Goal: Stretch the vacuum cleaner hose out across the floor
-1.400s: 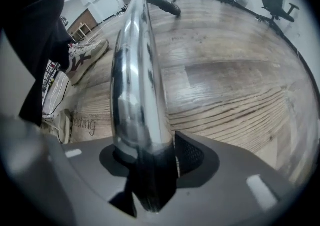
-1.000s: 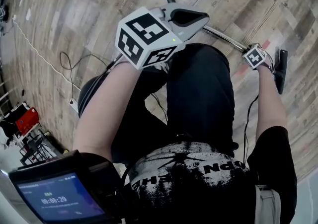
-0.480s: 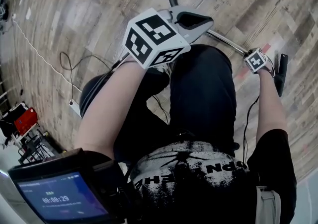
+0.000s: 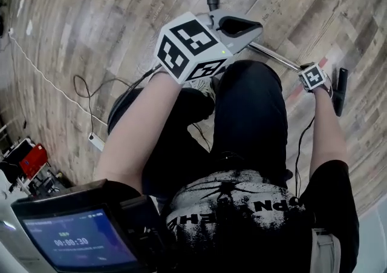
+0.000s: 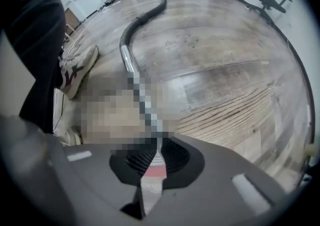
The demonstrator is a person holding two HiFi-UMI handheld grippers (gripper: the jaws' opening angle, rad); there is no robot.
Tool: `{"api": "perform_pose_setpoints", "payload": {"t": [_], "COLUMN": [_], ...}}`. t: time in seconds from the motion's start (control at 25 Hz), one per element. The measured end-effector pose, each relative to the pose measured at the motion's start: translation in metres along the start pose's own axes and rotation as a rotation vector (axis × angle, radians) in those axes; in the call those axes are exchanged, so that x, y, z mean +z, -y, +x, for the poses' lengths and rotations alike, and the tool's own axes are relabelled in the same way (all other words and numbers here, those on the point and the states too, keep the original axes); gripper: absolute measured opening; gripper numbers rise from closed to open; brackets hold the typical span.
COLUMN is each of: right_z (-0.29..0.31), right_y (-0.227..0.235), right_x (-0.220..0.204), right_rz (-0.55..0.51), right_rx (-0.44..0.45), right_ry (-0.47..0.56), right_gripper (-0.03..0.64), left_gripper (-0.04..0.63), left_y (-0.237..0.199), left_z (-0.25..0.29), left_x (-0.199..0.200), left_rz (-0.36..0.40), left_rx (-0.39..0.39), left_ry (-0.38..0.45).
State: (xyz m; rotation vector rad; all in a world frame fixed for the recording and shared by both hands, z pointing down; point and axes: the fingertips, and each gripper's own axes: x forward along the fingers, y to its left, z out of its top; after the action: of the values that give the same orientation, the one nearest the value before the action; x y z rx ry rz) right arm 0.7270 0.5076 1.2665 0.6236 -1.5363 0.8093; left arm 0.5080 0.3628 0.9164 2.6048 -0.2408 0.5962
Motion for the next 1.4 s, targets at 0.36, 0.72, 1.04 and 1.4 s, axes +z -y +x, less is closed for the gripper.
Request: {"api": "perform_pose_setpoints", "payload": {"t": [0.36, 0.72, 1.04, 1.4], "right_z": [-0.190, -0.528, -0.761, -0.885], "right_y": [-0.069, -0.179, -0.223, -0.245], "right_x": [0.103, 0.270, 0.341, 0.372], "right_rz": [0.125, -0.057, -0.098, -0.180], "right_rx": [0.083, 0.166, 0.205, 0.145], "right_ry": [0.237, 0.744, 0.944, 1.206], "right_gripper": [0.006, 0.006, 0.006, 0.006], "left_gripper": [0.002, 0.002, 0.002, 0.002], "left_y": [0.004, 0.060, 0.103, 0.128], "left_z": [-0.114, -0.257, -0.362, -0.412], "left_x": [0.102, 0.236, 0.386, 0.468], "left_rz": [-0.083, -0.095, 0.002, 0.167], "left_rx": [0.006, 0.095, 0.123, 0.173], "left_ry": [0.093, 0.177, 0.276, 0.373]}}
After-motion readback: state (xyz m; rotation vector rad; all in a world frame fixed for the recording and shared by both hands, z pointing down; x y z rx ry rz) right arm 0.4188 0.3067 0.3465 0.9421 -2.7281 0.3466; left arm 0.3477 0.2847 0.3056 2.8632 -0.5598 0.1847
